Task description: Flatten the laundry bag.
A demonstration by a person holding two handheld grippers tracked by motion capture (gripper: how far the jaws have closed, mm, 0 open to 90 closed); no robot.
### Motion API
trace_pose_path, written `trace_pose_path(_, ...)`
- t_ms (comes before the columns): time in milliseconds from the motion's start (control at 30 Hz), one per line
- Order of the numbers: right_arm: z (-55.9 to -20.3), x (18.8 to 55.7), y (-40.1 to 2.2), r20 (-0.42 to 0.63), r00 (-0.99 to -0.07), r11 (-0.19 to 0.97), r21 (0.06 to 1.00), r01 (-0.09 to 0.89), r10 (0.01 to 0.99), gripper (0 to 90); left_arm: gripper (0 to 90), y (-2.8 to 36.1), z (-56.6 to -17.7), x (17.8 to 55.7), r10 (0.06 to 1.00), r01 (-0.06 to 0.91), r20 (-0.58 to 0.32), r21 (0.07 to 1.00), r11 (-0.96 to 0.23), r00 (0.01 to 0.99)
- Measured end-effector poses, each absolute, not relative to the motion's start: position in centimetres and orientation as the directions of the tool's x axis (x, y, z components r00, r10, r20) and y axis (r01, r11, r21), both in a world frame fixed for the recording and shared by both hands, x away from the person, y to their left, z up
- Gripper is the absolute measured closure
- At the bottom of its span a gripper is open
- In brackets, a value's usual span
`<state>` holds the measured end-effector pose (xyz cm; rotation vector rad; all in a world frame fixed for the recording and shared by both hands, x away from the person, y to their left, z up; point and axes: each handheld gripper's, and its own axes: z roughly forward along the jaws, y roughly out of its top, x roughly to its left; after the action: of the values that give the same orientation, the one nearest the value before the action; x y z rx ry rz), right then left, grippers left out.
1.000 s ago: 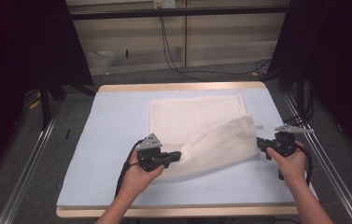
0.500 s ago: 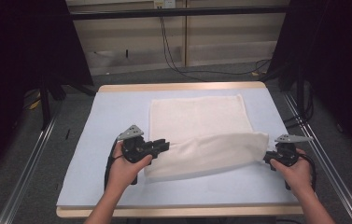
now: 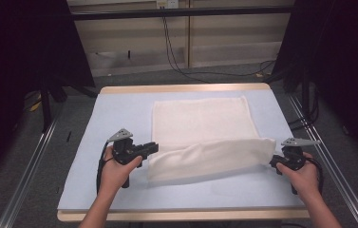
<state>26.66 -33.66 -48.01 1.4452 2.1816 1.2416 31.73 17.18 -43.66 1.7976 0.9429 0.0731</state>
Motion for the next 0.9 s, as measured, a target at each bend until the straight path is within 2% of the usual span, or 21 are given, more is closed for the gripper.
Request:
trace_pose_path(67,-47.9,26.6,-33.8,0.246,-0.475,0.139,0.757,0.639,0.845,89.6,76.1,16.7,-43.9,31.4,0.606,0.561,-0.371,0.813,-0.154,0.704)
trace_pose_path(367,-47.1,26.3,-34.8,0.242,-0.435,0.088,0.785,0.613,0.867,74.6,72.8,16.2,-44.3,30.5,0.590,0.579,-0.390,0.798,-0.166,0.707)
trace_pose_path(433,-46.9,26.4,-35.0,0.244,-0.435,0.083,0.789,0.608,0.867,71.0,69.2,16.5,-44.1,30.6,0.609,0.572,-0.377,0.805,-0.158,0.698)
trace_pose_path(533,-46.9,26.4,-35.1,0.244,-0.415,0.073,0.786,0.614,0.876,65.7,57.1,17.0,-43.9,31.0,0.647,0.562,-0.360,0.817,-0.130,0.672)
trace_pose_path(667,-46.7,26.5,-35.3,0.236,-0.401,0.070,0.785,0.616,0.885,58.6,52.3,17.4,-44.5,31.5,0.681,0.576,-0.353,0.808,-0.123,0.641)
trace_pose_path(767,-46.6,26.5,-35.4,0.219,-0.400,0.080,0.788,0.610,0.890,58.3,50.4,17.2,-45.7,32.0,0.705,0.597,-0.338,0.788,-0.150,0.623)
trace_pose_path(900,-46.9,26.6,-35.0,0.208,-0.411,0.108,0.773,0.626,0.888,63.3,48.4,17.0,-47.3,32.9,0.748,0.622,-0.301,0.760,-0.186,0.591)
